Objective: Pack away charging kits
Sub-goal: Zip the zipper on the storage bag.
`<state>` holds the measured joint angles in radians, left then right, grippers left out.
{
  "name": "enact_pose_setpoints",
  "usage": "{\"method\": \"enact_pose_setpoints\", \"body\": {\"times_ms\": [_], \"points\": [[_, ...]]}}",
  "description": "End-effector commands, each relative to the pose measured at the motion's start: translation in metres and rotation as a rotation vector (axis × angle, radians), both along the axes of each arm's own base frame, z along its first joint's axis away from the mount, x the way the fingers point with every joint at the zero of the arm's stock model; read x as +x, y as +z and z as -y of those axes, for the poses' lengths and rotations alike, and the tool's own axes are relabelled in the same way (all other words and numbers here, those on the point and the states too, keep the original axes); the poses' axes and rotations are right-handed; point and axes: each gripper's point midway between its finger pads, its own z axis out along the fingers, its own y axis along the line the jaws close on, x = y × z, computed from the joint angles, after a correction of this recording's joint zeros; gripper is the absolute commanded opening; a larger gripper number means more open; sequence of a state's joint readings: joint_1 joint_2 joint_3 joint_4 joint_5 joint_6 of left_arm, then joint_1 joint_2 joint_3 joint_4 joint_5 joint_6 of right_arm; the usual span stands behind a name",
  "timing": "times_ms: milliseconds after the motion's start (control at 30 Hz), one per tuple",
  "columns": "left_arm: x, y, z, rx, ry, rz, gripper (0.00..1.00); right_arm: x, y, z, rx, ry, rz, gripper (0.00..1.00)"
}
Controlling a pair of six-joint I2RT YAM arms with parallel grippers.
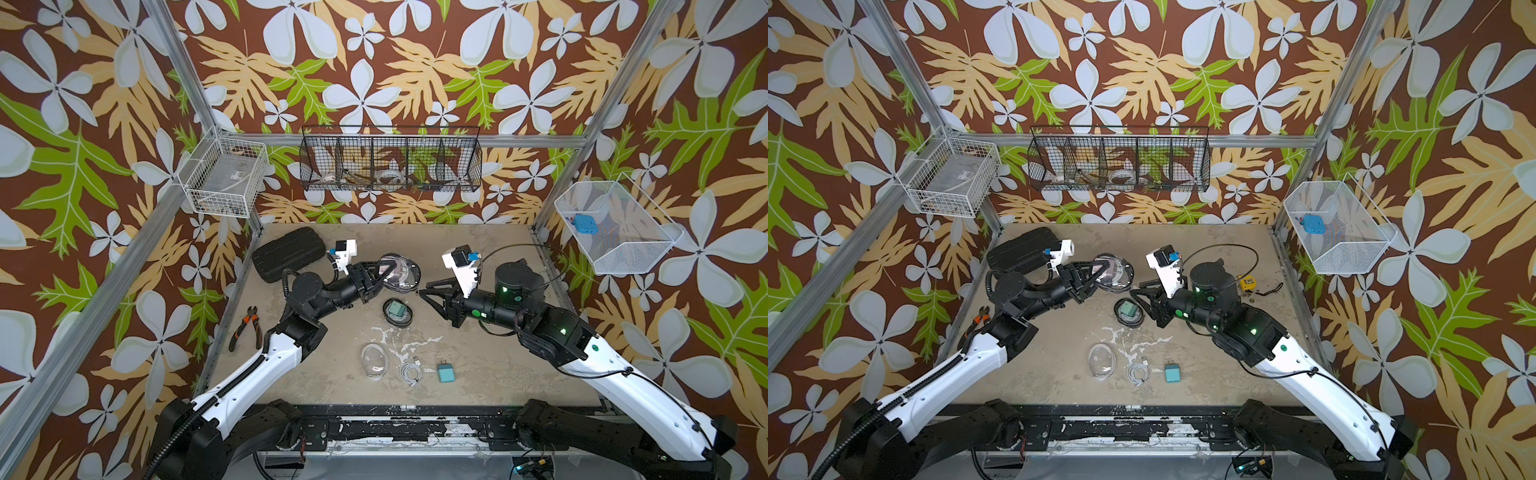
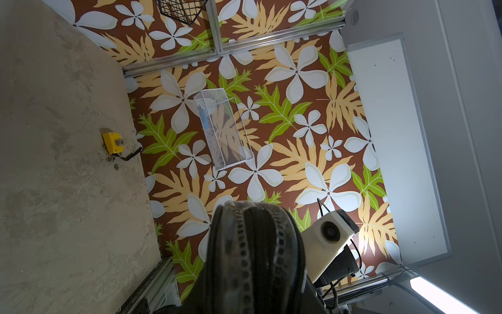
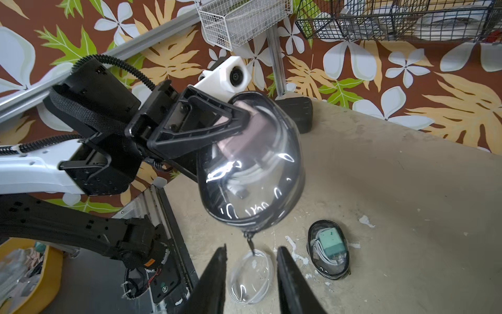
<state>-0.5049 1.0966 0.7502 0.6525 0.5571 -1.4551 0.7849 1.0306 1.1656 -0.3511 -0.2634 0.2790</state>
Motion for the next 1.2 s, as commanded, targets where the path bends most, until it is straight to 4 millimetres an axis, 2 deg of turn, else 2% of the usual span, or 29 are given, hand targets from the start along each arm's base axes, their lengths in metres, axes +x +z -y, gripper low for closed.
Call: {"method": "enact_pose_setpoints", "body": {"times_ms": [0, 533, 700, 800, 867, 1000, 1167], "points": [[-0.001, 0.002, -0.001, -0.019, -0.005, -0.01, 0.03, 0.003, 0.001, -0.002, -0.022, 0.011, 0.052, 0.31], [-0.001, -0.002, 0.001, -0.024, -0.018, -0.025, 0.03, 0.002, -0.018, -0.015, -0.064, 0.05, 0.026, 0.32], [-0.002, -0.002, 0.001, -0.023, -0.02, -0.023, 0.04, 0.004, -0.018, -0.017, -0.068, 0.047, 0.031, 0.24], [-0.002, -0.003, 0.0, -0.023, -0.019, -0.026, 0.04, 0.006, -0.019, -0.016, -0.08, 0.033, 0.031, 0.13], [-0.002, -0.002, 0.0, -0.025, -0.02, -0.025, 0.03, 0.008, -0.02, -0.013, -0.091, 0.011, 0.032, 0.01], [-0.004, 0.0, 0.0, -0.028, -0.024, -0.024, 0.0, 0.014, -0.02, -0.006, -0.11, -0.037, 0.041, 0.0], [-0.007, -0.005, 0.004, 0.01, -0.053, -0.024, 0.0, 0.035, -0.02, 0.015, -0.185, -0.196, 0.075, 0.0]]}}
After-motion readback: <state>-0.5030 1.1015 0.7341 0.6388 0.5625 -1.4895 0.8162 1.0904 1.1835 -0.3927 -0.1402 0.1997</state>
